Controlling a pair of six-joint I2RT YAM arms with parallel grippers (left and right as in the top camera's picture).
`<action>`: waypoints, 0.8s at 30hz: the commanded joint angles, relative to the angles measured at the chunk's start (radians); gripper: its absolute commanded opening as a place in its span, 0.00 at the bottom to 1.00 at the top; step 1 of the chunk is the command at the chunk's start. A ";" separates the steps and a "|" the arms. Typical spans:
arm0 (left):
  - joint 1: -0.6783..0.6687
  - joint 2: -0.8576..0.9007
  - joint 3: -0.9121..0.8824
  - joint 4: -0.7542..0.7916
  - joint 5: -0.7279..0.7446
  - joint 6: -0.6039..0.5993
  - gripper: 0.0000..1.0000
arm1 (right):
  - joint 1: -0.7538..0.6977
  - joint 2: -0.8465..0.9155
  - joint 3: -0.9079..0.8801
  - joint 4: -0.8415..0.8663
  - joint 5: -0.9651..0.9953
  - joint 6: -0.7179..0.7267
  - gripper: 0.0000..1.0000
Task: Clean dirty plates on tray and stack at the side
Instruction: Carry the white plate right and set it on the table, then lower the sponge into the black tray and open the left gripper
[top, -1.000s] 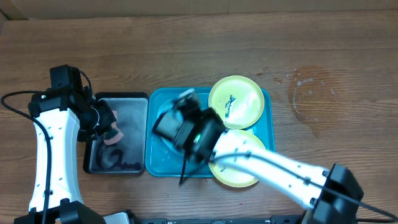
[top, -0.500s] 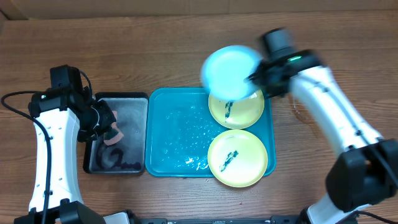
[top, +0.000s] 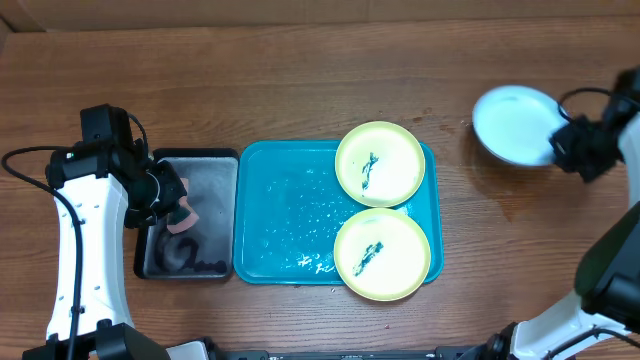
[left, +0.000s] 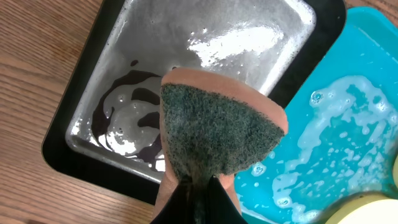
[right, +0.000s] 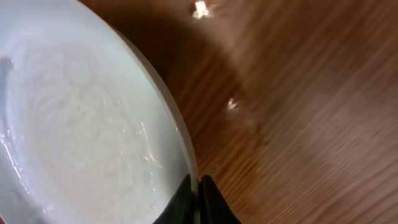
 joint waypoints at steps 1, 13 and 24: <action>-0.007 -0.008 -0.002 0.003 0.011 0.019 0.08 | -0.056 0.047 -0.056 0.027 -0.019 -0.044 0.04; -0.007 -0.008 -0.002 0.016 0.010 0.023 0.09 | 0.000 0.081 -0.072 0.030 -0.027 -0.090 0.38; -0.006 -0.008 -0.025 0.040 -0.078 0.016 0.07 | 0.201 -0.204 0.061 -0.103 0.017 -0.112 0.49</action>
